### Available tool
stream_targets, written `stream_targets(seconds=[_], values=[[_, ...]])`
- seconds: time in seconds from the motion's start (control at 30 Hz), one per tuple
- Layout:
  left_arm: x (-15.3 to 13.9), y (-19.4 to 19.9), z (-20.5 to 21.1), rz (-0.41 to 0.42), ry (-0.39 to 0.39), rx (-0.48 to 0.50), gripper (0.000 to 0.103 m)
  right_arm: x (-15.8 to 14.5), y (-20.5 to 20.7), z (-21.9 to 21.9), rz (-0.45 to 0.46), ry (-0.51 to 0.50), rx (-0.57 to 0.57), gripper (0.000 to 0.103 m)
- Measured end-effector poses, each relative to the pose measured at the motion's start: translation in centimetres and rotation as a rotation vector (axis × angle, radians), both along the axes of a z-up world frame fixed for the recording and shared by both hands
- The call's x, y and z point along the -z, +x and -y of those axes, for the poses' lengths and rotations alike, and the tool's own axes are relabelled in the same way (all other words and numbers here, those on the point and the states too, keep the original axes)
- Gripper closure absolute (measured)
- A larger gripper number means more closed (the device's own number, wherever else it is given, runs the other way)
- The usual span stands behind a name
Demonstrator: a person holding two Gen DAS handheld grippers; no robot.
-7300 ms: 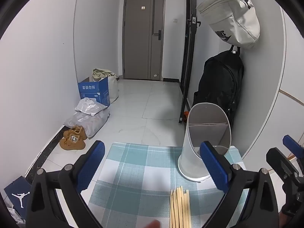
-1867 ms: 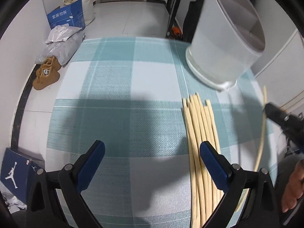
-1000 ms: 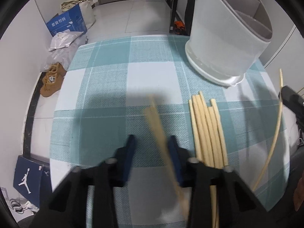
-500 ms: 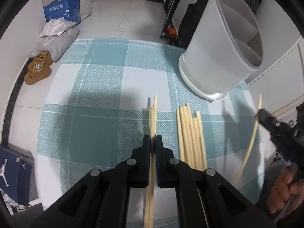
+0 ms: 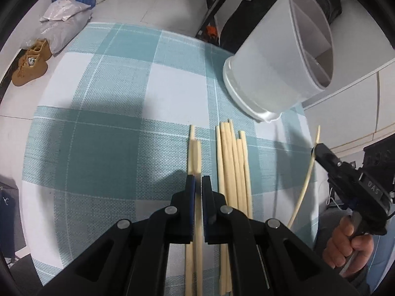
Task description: Organize utensils
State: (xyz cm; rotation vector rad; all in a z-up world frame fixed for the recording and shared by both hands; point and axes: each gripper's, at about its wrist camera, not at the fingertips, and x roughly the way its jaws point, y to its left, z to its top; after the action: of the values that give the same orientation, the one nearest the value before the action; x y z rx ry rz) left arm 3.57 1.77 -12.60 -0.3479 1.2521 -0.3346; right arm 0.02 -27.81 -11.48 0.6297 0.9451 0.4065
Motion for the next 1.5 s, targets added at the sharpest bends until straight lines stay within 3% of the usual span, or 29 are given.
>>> stream_targets(seconds=[0.1,0.27,0.37,0.47,0.63,0.77,1.13,1.3,1.5], values=[[-0.4,-0.1,-0.5,0.000,-0.051,-0.021,0.102,0.1,0.0,0.0,0.001,-0.002,0.001,0.099],[-1.3,-0.2,-0.7,0.043,-0.004,-0.020,0.102,0.3,0.1,-0.4,0.000,-0.008,-0.007,0.099],[-1.7,-0.3,-0.3,0.072,0.095,-0.007,0.102,0.3,0.1,-0.5,0.002,-0.012,-0.011,0.099],[-1.0,0.0,1.1,0.036,0.194,0.035,0.102,0.4,0.2,-0.5,-0.002,-0.008,-0.011,0.099],[-0.1,0.0,1.5,-0.012,0.205,0.058,0.100,0.3,0.4,-0.6,-0.001,-0.006,-0.011,0.099],[-0.4,-0.3,1.4,-0.019,0.190,0.077,0.082,0.4,0.5,-0.5,0.000,0.004,-0.010,0.099],[-0.7,-1.7,3.2,0.034,0.352,0.145,0.081,0.3,0.7,-0.6,0.009,0.019,-0.016,0.099],[-1.0,-2.4,2.1,0.023,0.373,0.140,0.081,0.3,0.8,-0.6,0.014,0.026,-0.018,0.099],[-1.2,-2.5,1.6,0.027,0.328,0.097,0.081,0.3,0.7,-0.6,0.020,0.026,-0.018,0.099]])
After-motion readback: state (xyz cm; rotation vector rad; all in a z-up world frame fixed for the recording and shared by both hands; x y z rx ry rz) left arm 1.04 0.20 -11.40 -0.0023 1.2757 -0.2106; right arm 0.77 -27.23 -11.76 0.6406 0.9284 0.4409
